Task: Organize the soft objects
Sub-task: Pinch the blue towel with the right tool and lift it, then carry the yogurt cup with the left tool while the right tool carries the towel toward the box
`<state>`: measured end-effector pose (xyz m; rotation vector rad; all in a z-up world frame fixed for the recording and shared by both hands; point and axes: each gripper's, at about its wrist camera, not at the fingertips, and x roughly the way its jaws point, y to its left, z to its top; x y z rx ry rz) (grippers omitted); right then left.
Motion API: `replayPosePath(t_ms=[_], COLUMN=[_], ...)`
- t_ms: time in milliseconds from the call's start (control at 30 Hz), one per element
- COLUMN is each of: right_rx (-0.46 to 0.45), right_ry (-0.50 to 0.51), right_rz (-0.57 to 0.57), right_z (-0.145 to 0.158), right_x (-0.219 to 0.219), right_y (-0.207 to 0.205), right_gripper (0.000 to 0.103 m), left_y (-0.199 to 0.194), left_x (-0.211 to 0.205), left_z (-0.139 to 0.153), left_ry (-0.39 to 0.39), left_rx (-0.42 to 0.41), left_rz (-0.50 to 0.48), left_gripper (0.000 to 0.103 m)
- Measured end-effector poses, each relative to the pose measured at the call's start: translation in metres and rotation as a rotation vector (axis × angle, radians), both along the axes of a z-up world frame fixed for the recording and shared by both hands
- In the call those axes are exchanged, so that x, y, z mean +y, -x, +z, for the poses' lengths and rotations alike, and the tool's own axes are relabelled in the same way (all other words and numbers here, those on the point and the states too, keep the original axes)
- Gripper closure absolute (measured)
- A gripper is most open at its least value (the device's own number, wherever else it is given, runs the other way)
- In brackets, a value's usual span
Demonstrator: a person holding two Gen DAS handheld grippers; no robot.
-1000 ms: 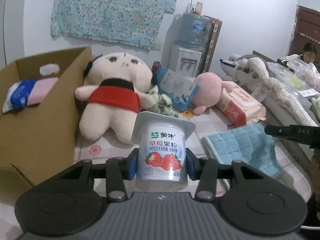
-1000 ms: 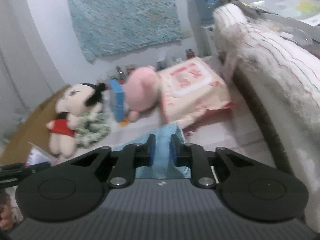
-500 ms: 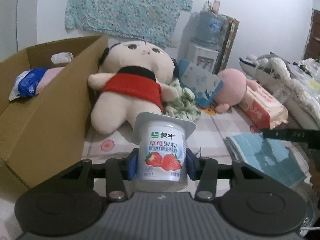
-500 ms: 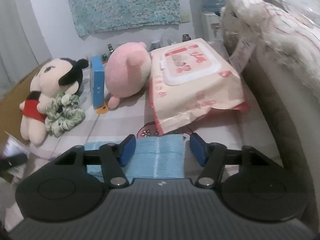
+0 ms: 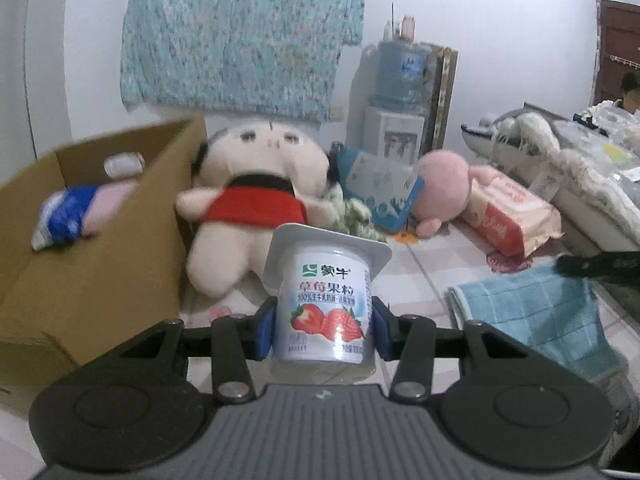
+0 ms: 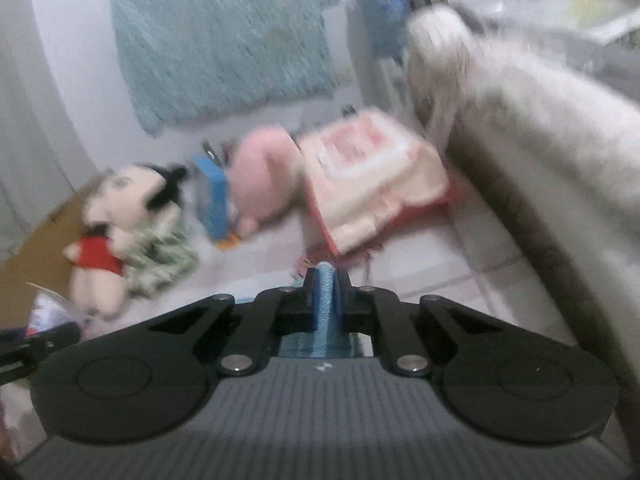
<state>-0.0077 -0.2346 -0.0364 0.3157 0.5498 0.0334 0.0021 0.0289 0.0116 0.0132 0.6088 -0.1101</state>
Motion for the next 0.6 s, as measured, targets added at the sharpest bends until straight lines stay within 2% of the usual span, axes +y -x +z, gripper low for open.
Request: replayPosePath(t_ms=[100,267,400,500,600], right_rx=[-0.085,-0.226,-0.301,-0.332,-0.352], right_ry=[-0.012,0.007,-0.012,-0.05,-0.073], right_rz=[0.012,0.113,0.208,0.288,0.376], right_z=[0.029,0.084,0.123,0.149,0.173], right_x=[0.006,0.029,0.048,0.065,0.091], right_y=[0.019,0.036,0.038,0.031,0.017], right_gripper=[0.098,0.097,0.097,0.097,0.097], left_y=[0.012,0.035,0.048,0.044,0.033], left_x=[0.004,0.014,0.033,0.057,0.091], left_z=[0.016,0.056,0.095,0.119,0.136], left_ry=[0.01,0.002,0.006,0.013,-0.014], left_rx=[-0.038,-0.118,-0.179,-0.181,-0.165], left_rz=[0.01,0.011,0.011,0.038,0.086], left_gripper=[0.055,0.055,0.055,0.055,0.055])
